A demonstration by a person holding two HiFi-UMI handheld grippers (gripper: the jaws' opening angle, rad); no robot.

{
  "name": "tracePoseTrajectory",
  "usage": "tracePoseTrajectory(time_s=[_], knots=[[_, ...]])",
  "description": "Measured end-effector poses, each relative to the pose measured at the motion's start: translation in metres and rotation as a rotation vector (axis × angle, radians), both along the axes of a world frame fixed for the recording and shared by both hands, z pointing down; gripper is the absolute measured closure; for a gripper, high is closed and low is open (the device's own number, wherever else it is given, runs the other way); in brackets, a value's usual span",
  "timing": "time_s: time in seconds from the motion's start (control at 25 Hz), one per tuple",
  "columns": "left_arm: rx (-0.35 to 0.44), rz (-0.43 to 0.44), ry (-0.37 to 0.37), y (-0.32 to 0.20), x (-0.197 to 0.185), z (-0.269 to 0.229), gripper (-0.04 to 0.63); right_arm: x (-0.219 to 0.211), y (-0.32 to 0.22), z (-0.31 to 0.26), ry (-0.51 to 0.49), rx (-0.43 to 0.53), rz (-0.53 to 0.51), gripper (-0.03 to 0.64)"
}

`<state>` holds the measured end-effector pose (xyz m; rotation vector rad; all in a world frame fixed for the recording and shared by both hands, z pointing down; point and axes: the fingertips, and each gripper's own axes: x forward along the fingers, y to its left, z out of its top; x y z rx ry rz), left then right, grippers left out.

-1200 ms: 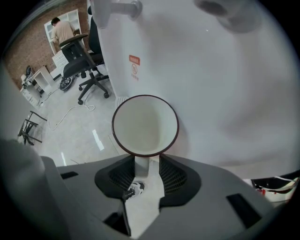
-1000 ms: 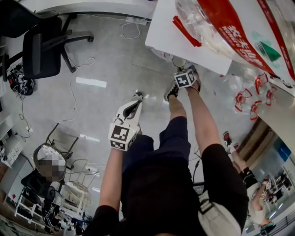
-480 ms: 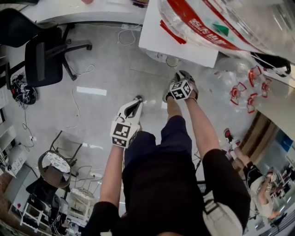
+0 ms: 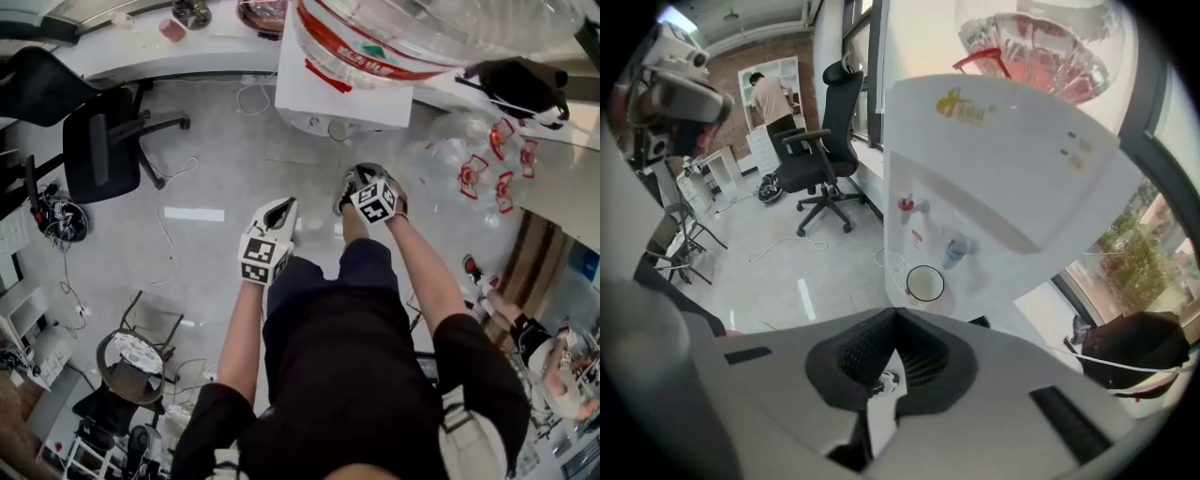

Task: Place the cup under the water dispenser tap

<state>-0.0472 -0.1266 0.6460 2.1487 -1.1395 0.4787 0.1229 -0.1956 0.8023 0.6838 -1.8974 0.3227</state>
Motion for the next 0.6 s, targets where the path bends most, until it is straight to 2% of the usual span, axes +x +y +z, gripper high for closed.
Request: tracePoseTrajectory(time_s=[0.2, 0.44, 0.6], knots=[[0.029, 0.077, -0.015, -0.004, 0.008, -0.017, 0.595, -0.002, 0.029, -0.046, -0.053, 0.014, 0.009, 0.623], [0.062, 0.176, -0.036, -0.004, 0.013, -0.038, 0.595, 0.001, 0.037, -0.096, -0.133, 0.072, 0.151, 0.623], [0.071, 0.205, -0.04, -0.003, 0.012, -0.049, 0.595, 0.0, 0.04, -0.123, -0.166, 0.12, 0.189, 0.623]])
